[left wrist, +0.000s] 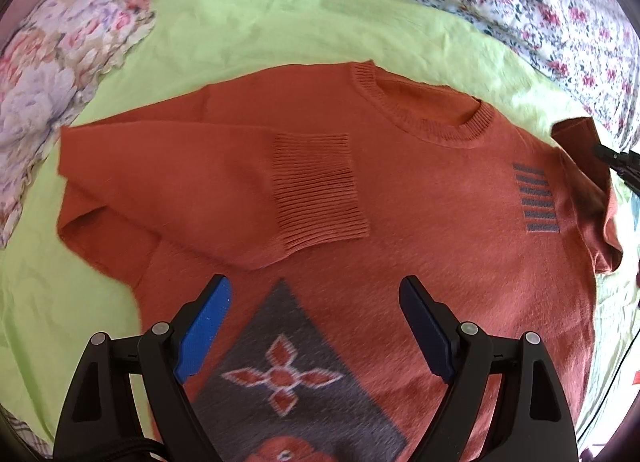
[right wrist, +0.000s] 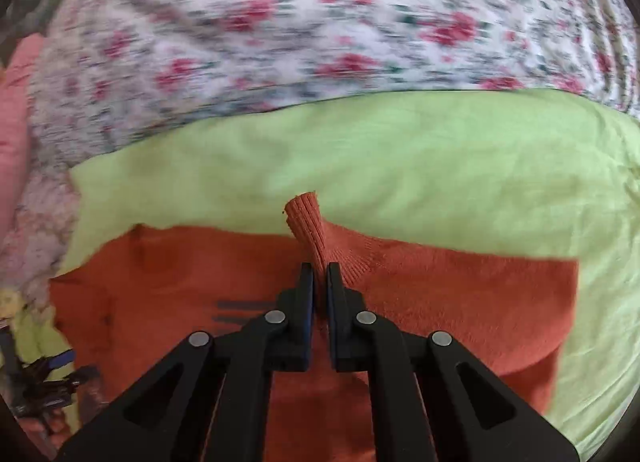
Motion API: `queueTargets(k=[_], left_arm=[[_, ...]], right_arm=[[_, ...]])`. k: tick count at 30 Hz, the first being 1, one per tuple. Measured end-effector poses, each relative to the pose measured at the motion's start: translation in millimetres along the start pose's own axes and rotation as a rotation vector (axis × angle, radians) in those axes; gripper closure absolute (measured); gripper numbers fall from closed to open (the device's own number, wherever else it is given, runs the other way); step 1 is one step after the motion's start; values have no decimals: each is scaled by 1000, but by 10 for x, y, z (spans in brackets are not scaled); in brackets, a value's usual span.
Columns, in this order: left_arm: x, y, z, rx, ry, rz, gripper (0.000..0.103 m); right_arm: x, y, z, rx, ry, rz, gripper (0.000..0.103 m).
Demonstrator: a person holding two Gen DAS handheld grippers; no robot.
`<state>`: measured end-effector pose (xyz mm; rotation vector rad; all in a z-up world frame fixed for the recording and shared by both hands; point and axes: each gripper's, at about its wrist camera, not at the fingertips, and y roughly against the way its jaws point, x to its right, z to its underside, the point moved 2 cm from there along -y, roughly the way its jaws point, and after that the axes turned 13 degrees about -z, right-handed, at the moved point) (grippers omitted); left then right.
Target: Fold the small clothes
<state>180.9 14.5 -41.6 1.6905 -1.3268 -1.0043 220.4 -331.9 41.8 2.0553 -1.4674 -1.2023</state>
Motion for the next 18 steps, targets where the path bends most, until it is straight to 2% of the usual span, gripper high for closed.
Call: queueTargets(k=[6,11,15,18], left_arm=[[-419,83,158,-17,63,32,17],[-734,148,275,-23,119,55,17],[-911,188,315,-21,148,84,17],[-968,166,319,-34,160,107,17]], right_arm=[[-994,-282,374,-20,9,-276,96],[-1745,-682,775,-113,35,-452,96],[-2234,-1040,1081,-213,81,-525,96],[-2427,-1217,1299,-285,102,-549,95]])
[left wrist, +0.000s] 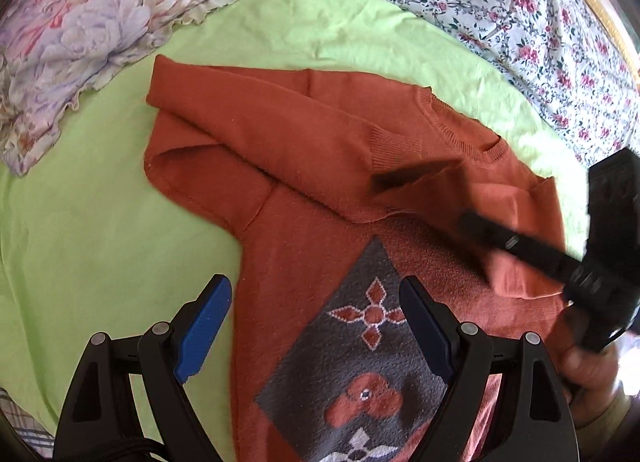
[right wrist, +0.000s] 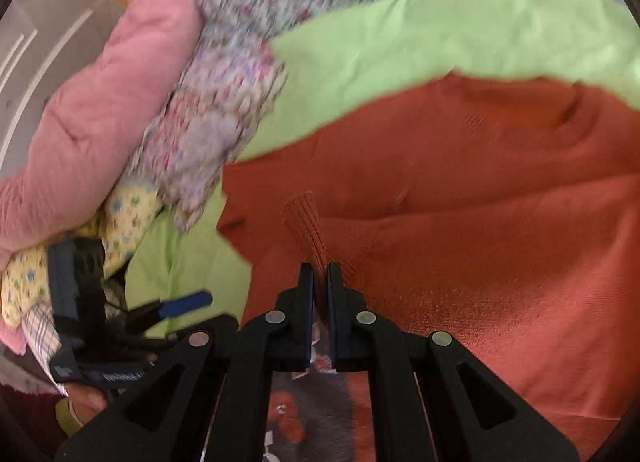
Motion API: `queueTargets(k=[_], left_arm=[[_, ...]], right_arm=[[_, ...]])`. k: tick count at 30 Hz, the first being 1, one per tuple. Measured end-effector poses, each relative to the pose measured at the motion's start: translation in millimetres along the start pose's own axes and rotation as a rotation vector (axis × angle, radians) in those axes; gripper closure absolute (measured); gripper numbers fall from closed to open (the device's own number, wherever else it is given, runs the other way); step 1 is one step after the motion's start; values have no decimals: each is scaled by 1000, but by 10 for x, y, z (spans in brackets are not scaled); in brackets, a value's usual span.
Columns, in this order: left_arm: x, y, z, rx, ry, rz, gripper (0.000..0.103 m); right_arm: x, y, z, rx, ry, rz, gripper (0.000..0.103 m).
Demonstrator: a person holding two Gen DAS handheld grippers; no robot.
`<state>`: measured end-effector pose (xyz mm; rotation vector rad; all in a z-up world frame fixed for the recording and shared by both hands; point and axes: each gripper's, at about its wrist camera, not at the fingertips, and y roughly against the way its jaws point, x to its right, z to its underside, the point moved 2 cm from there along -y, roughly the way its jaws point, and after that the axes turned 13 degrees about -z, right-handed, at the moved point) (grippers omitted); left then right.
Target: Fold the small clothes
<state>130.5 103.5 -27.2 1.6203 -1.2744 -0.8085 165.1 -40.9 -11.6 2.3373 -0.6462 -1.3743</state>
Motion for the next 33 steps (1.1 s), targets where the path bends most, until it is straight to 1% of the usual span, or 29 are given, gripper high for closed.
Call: queueTargets(k=[2,4,6,8,9,13,16,18,19,20,21,22,23,24,25,26,28,30,31,33], left_arm=[[-10,-15,-2,-11,6,24,17],[28,-47,-22,-29,8,55,17],[75,-94,-33,-52,5,85,17],[161,-161,-55,-82,0,117,17],[225,-212,-72,-95,-6,132,17],[442,-464,-121,-155,-23,156,17],[604,-682,-153,-200,-23,163,17],[702,-770,-184,-199,-25,161,19],[761,-785,-205,-175,-33,159,21],[796,-781,-222,-141,-44,142,37],[825,-773,-225,-114,-62,126,68],[835,-765,-228,-105,-82,122,83],[856,-764,-229,-108,-94,148,94],[839,-725,-228,-95,-88,156,95],[811,-650,-225,-66,-86,157,95],[747,-512,-230,-12,-94,149,95],[570,-377,-246,44,-81,121,96],[393,-390,-250,44,-65,97,96],[327,-432,-246,27,-66,97,96],[294,-472,-248,14,-69,95,96]], right_arm=[[-8,-159,57,-47,-6,14,90],[53,-132,144,-64,-33,14,80],[91,-25,179,-45,-50,18,56],[150,198,203,-7,-62,16,48],[155,276,220,9,-59,26,48],[284,736,246,60,-42,131,48],[376,1134,303,129,-60,187,48],[445,1357,355,175,-83,214,48],[489,1460,385,197,-98,229,48],[527,1541,410,214,-111,240,48],[573,1630,433,235,-125,255,48],[609,1691,450,248,-133,274,48],[649,1757,465,260,-142,308,48],[691,1822,480,270,-148,364,48],[737,1892,491,283,-157,431,48],[786,1970,501,307,-172,466,48],[879,2116,522,349,-208,491,48],[995,2256,530,373,-244,537,48],[1048,2302,532,379,-255,548,48],[1168,2337,514,376,-275,570,48]])
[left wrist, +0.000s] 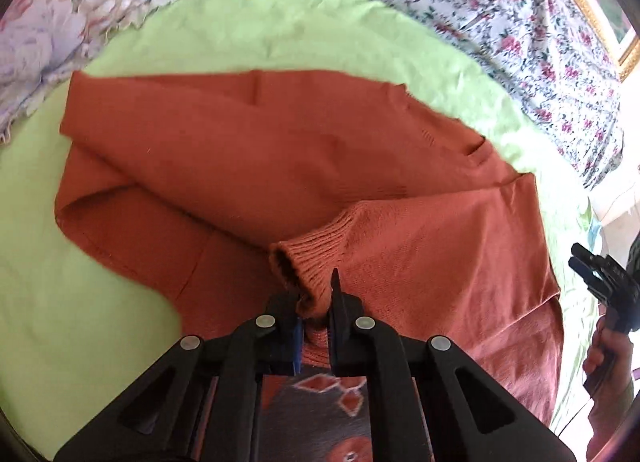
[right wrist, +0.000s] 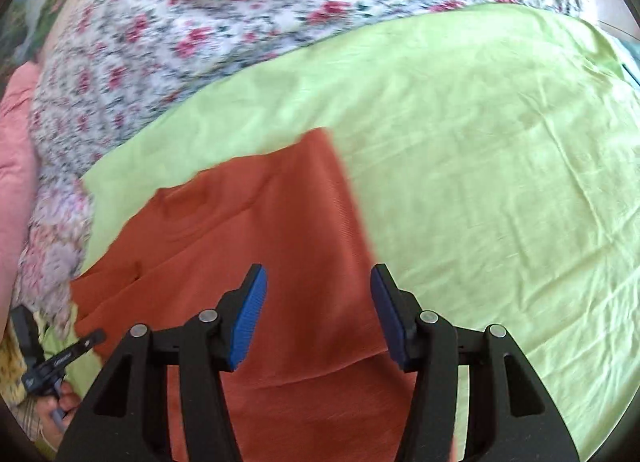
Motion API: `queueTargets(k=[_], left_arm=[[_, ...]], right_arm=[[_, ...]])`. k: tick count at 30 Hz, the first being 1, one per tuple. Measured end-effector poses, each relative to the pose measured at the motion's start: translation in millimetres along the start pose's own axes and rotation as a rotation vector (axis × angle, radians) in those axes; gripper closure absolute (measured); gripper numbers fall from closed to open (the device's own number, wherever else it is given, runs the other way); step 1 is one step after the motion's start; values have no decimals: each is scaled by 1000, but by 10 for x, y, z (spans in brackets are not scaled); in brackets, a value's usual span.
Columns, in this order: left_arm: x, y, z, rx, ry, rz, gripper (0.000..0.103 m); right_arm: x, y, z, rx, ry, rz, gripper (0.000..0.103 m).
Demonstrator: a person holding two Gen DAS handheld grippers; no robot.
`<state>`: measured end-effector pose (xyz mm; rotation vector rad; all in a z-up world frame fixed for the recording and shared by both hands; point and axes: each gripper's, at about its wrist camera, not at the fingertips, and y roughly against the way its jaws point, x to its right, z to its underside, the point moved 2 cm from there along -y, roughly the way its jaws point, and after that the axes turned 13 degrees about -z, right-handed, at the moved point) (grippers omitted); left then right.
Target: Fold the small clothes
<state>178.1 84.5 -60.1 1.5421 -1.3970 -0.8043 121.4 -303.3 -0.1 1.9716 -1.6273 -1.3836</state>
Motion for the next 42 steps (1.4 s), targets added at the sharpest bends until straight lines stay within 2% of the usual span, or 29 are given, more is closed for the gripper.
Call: queueTargets(k=[3,7,11,12,13,17,20,22,24,27,31,36,39,42], left_arm=[[42,27,-11,19,-20,-15,96],[23,-15,4,-5,-14,-21,96],[54,-57,2,-7,-18,-26,96],[67,-61,-4,-7,-17,-23,96],[68,-59,-9,-6,-15,-21,96],[55,-147,20,-22,-15,-38,94],[-11,-203,58,-45,7,-53,87],[-71,-155,62,-43,29,-38,82],[-125,-92,70,-40,40,-38,80],[-255,30,88,-32,69,-35,80],[-438,142,131,-27,110,-42,80],[-639,234,193,-13,141,-82,80],[-816,249,231,-11,178,-114,80],[-934,252,267,-18,206,-123,80]], right_arm=[[85,-166,-74,-24,12,29,48],[168,-413,-183,-69,36,66,48],[249,-746,-228,-172,49,112,50],[231,-787,-234,-181,71,114,78],[207,-797,-252,-187,91,112,93],[208,-760,-307,-170,80,132,92],[204,-798,-285,-171,70,140,90],[181,-782,-308,-167,53,146,81],[118,-737,-352,-147,48,162,63],[-9,-548,-402,-96,48,133,59],[-428,-469,-320,-88,93,10,59],[-1226,-863,-53,-219,199,-194,59],[-1666,-1133,133,-279,257,-263,59],[-1917,-1391,241,-321,284,-314,59]])
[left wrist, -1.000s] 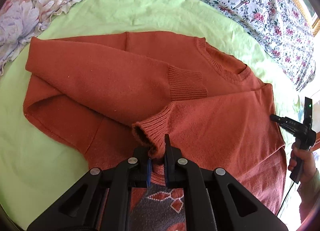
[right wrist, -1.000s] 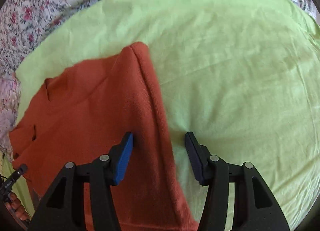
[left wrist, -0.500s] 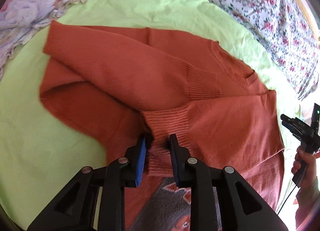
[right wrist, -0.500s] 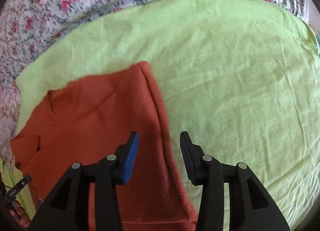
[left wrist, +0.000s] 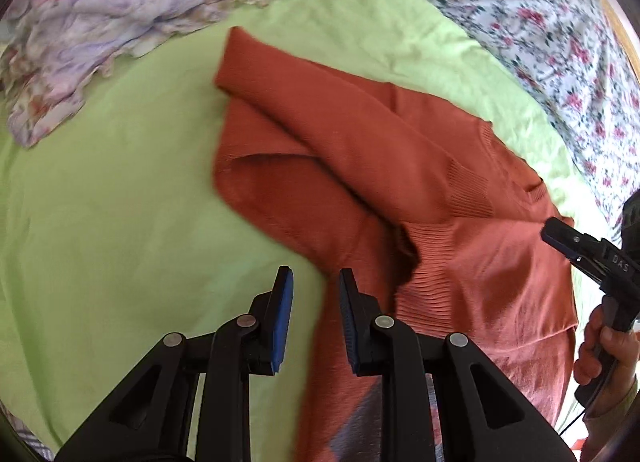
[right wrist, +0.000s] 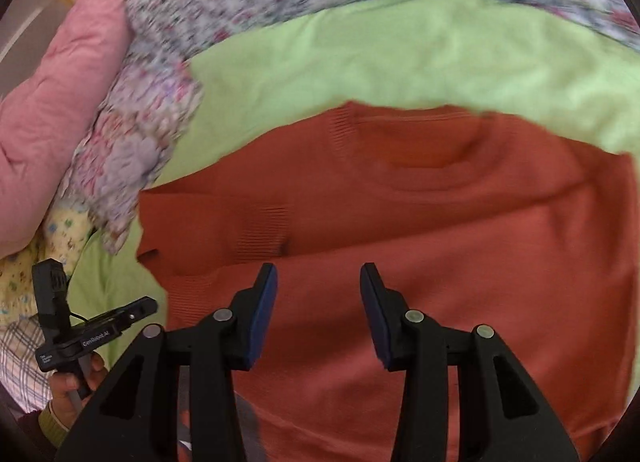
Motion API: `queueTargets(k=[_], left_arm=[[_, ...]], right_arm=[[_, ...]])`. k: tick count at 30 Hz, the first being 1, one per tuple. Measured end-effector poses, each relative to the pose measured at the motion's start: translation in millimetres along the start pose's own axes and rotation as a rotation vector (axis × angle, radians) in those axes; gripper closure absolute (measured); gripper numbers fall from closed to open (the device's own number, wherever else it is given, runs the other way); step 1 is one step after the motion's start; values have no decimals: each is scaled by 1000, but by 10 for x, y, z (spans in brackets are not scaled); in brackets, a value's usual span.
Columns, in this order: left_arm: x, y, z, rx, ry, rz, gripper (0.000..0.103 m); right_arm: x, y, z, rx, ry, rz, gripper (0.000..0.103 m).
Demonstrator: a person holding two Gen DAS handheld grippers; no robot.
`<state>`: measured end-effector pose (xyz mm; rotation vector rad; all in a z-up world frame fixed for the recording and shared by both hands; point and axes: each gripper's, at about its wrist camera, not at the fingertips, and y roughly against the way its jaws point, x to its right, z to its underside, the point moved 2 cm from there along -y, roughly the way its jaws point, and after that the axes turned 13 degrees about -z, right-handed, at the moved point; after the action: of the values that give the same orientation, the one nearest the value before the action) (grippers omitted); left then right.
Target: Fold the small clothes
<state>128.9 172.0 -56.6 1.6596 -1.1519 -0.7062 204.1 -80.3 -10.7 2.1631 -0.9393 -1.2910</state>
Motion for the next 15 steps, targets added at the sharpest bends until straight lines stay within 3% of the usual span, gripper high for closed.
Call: queueTargets(k=[4,9,15], left_arm=[[-30,-39,5,-4,-6,-34,79],[-44,-184,-138,-8,27,-89,71],[-124,-284,-331,8,80,-139,70]], right_arm=[[-97,-268,-29,-49,15,-31,58],[-124,-536,-102,-91,25,-27,46],[-50,-723,-117,-119,-19,-17,46]])
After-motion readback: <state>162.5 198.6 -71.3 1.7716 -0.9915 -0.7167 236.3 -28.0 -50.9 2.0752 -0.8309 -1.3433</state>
